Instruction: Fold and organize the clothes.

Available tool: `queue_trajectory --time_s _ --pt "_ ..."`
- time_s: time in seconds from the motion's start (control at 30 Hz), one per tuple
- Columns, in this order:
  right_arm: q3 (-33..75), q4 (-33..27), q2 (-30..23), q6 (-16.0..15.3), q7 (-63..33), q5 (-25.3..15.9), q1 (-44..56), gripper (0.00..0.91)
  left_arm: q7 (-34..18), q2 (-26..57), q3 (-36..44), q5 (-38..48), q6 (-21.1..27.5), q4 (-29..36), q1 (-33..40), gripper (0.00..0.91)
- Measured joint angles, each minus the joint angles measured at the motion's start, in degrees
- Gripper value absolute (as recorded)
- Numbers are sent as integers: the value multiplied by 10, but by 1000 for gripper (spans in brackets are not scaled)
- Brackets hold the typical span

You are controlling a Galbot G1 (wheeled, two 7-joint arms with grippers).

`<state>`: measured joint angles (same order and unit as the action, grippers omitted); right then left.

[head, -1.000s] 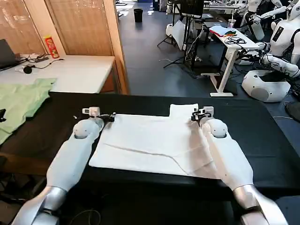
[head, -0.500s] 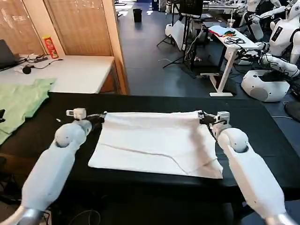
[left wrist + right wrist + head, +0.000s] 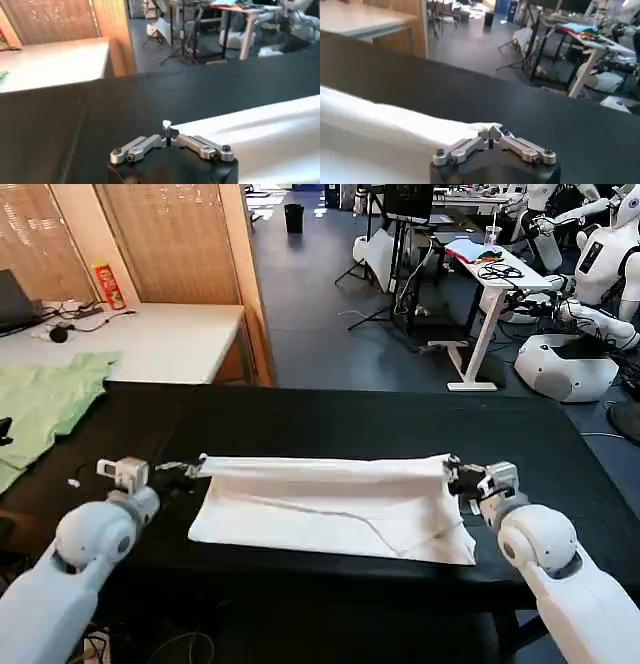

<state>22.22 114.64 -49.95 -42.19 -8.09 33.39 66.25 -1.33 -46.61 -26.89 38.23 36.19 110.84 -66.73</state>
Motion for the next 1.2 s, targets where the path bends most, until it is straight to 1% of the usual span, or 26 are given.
queue_trajectory --time_s 0.2,0.23,0.37,0.4,0.43,0.47,0.5,0.63,0.77,0.87,0.93,1.03,1.07,1.13,1.2 --pt "4 16 -5 0 -2 -1 39 88 1 1 -8 -17 -3 12 -48 78" --pt "4 16 -5 0 -3 -1 41 78 1 0 -8 -19 -3 12 -50 78" --pt "4 20 -5 0 -5 -2 49 88 1 -7 -8 -29 -4 2 -50 78" --pt "4 21 -5 0 -5 -2 51 98 1 -8 -8 -30 -4 -2 -49 117" --pt "5 22 -5 0 -5 -1 52 322 1 -9 -8 -30 -4 -5 -48 351" --pt "6 24 -5 0 -5 -1 54 878 1 -10 -8 -31 -1 -7 -49 624" --pt "7 26 -5 0 -5 0 56 878 1 -10 -8 -30 3 -8 -50 878" --pt "18 36 -1 0 -10 11 65 878 -2 -11 -11 -43 30 -3 -60 878" --pt "41 51 6 0 -13 37 76 878 -10 -12 -23 -38 58 18 -73 878" --pt "64 58 8 0 -12 62 79 878 -10 -8 -37 -16 60 42 -89 878" --pt "79 54 3 0 -18 69 73 878 -9 -9 -48 1 60 59 -96 878" --pt "85 35 -12 1 -31 63 54 878 -12 -16 -64 20 60 67 -94 878" --pt "84 26 -18 7 -31 59 46 878 -18 -20 -68 25 60 65 -89 878" --pt "76 9 -34 17 -31 45 28 878 -26 -28 -70 42 60 54 -70 878" --pt "64 -12 -53 31 -29 20 9 878 -32 -41 -68 53 60 33 -46 878"
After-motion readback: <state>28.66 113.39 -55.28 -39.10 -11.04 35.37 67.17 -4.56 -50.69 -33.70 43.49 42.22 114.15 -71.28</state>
